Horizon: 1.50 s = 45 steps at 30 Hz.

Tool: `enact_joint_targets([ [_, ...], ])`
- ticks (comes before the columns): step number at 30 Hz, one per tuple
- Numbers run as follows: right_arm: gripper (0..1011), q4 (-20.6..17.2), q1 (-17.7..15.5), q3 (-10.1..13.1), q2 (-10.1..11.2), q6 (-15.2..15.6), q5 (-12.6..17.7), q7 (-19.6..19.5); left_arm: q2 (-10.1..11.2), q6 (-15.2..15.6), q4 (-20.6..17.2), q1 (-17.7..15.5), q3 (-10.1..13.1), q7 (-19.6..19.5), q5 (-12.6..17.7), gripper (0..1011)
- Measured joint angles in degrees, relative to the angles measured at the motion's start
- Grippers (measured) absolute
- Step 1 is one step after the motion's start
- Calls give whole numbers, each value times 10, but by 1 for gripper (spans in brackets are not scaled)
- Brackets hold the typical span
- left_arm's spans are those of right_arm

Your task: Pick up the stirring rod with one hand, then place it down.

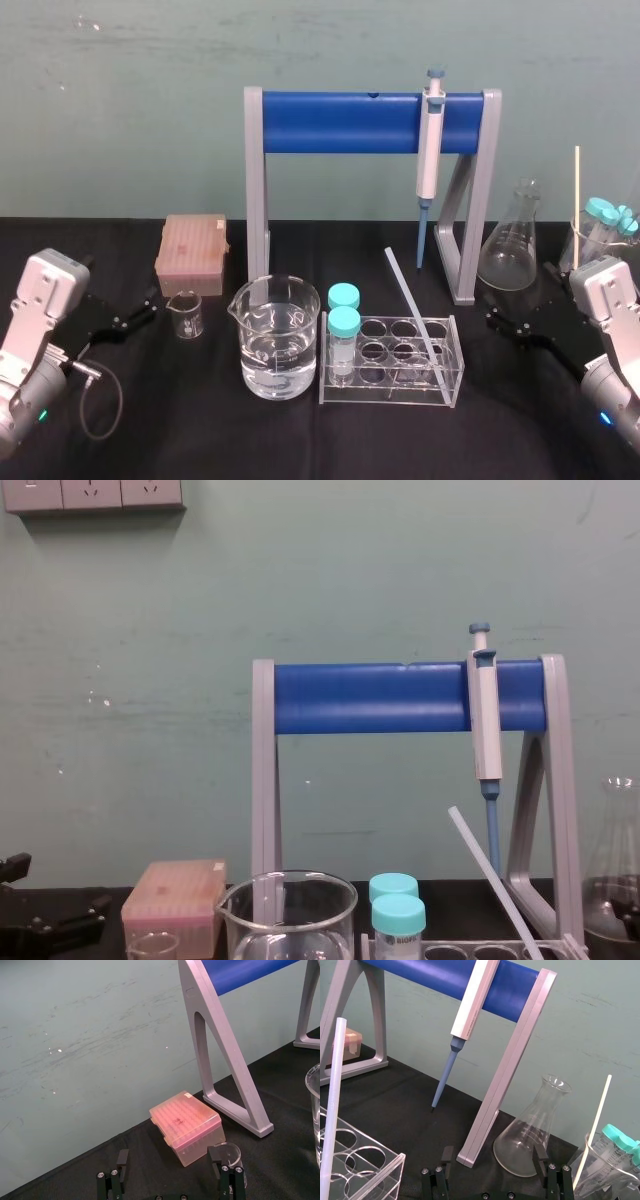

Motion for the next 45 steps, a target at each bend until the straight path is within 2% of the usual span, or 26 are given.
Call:
enact_joint_targets([
  [45,1003,0,0,0,0,0,0,0,0,0,0,0,0,0,0,1000],
])
